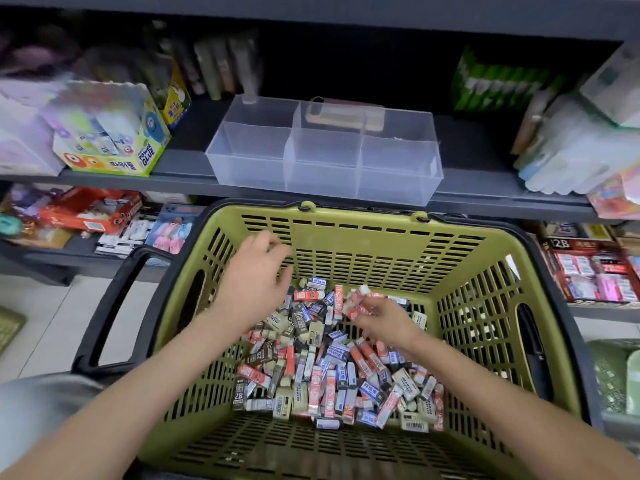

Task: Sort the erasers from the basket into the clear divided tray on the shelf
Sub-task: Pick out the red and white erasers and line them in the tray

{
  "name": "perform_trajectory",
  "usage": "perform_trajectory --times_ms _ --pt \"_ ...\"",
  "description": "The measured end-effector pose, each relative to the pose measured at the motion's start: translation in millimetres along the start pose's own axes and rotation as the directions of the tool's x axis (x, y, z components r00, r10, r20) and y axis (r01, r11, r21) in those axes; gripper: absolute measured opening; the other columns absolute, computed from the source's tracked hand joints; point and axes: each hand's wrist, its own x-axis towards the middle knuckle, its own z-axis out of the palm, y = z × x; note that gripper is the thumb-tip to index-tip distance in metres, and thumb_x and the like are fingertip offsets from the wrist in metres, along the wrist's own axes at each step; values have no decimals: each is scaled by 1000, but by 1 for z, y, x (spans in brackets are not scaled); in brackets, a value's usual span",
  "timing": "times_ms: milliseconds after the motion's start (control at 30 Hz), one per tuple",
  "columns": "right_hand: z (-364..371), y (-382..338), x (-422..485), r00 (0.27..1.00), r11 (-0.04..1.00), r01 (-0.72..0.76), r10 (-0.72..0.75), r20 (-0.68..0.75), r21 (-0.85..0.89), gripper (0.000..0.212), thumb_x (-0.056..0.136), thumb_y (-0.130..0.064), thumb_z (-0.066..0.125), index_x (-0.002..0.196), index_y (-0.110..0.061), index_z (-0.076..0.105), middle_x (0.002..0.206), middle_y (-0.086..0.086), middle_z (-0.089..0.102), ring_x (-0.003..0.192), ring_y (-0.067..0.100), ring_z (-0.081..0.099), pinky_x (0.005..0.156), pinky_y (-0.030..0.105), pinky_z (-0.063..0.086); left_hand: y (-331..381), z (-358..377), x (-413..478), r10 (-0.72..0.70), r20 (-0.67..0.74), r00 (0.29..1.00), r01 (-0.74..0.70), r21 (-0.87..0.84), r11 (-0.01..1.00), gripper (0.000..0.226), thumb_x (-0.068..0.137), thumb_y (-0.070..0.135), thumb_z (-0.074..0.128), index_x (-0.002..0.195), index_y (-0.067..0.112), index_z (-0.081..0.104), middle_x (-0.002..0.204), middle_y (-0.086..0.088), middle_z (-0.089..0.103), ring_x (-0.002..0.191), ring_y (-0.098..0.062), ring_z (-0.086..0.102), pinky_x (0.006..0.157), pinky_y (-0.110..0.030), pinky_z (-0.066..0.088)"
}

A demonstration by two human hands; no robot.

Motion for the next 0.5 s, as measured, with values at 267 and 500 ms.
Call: perform_trajectory --times_ms 267,500 --pt "17 -40 -36 820 797 507 -564 -104 -328 56 82 -4 64 132 -27 51 113 -5 47 96 1 48 82 5 38 39 15 1 111 872 477 790 -370 -489 87 81 63 53 129 -9 44 120 -32 59 103 -43 63 84 -51 50" --pt "26 -65 -48 893 895 429 -441 91 123 68 81 -3 68 133 -36 40 104 -17 66 96 -3 63 84 13 47 43 23 -8 -108 738 666 598 -615 -514 15 87 17 61 93 3 63 80 -13 68 74 -26 67 72 -38 56"
